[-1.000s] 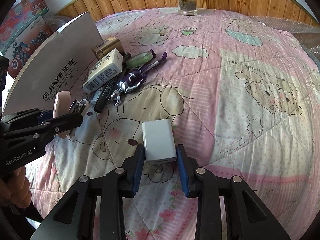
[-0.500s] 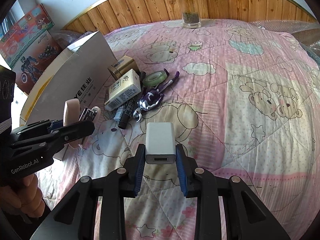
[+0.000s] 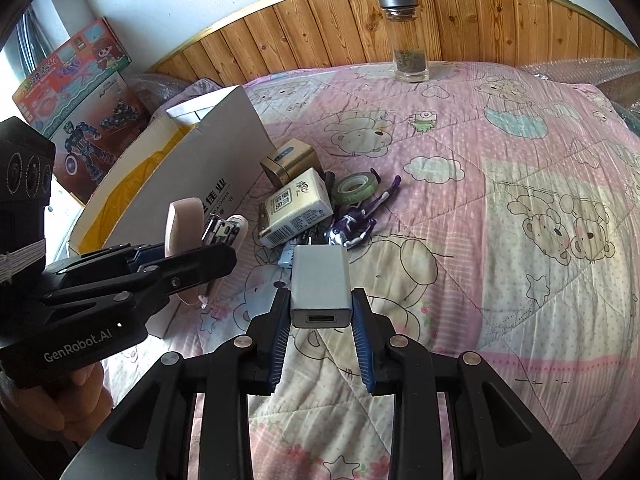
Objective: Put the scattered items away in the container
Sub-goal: 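Grasp the pink cylinder with the left gripper while the right gripper grasps the white charger, then lift the pink cylinder and white charger and carry both toward the white box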
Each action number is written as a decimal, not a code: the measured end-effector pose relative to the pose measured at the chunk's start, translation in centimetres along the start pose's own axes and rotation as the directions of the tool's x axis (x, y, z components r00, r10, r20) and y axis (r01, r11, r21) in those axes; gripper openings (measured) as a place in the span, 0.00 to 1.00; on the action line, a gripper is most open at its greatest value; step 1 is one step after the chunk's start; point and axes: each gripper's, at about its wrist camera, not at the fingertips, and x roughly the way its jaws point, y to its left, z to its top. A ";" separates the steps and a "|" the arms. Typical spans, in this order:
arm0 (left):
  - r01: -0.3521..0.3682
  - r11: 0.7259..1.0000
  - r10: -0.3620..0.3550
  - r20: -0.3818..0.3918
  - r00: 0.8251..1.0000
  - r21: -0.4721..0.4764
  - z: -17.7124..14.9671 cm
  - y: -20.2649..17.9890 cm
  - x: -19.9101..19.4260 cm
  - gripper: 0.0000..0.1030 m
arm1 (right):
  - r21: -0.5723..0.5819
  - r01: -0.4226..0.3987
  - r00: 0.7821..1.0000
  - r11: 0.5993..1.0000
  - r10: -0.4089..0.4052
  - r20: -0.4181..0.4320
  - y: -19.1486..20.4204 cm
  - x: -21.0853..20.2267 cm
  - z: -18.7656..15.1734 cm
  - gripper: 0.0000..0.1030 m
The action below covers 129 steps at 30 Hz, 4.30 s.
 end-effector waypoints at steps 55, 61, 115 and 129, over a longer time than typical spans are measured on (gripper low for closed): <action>-0.017 0.987 0.040 0.139 0.989 -0.163 2.1 7.9 -8.4 0.25 | -0.074 -0.069 0.987 0.995 0.079 0.141 8.6 -2.3 2.6 0.30; -0.017 0.982 0.043 0.138 0.990 -0.187 1.8 9.2 -8.8 0.25 | -0.087 -0.078 0.984 0.993 0.090 0.155 9.5 -2.9 2.7 0.30; -0.015 0.920 0.045 0.067 0.997 -0.391 1.0 16.4 -7.0 0.26 | -0.256 -0.023 0.991 0.966 0.057 0.125 18.0 0.1 9.6 0.30; 0.033 0.880 -0.012 0.048 0.999 -0.474 1.4 17.3 -5.7 0.26 | -0.327 0.019 0.996 0.945 0.011 0.091 19.6 3.1 11.8 0.30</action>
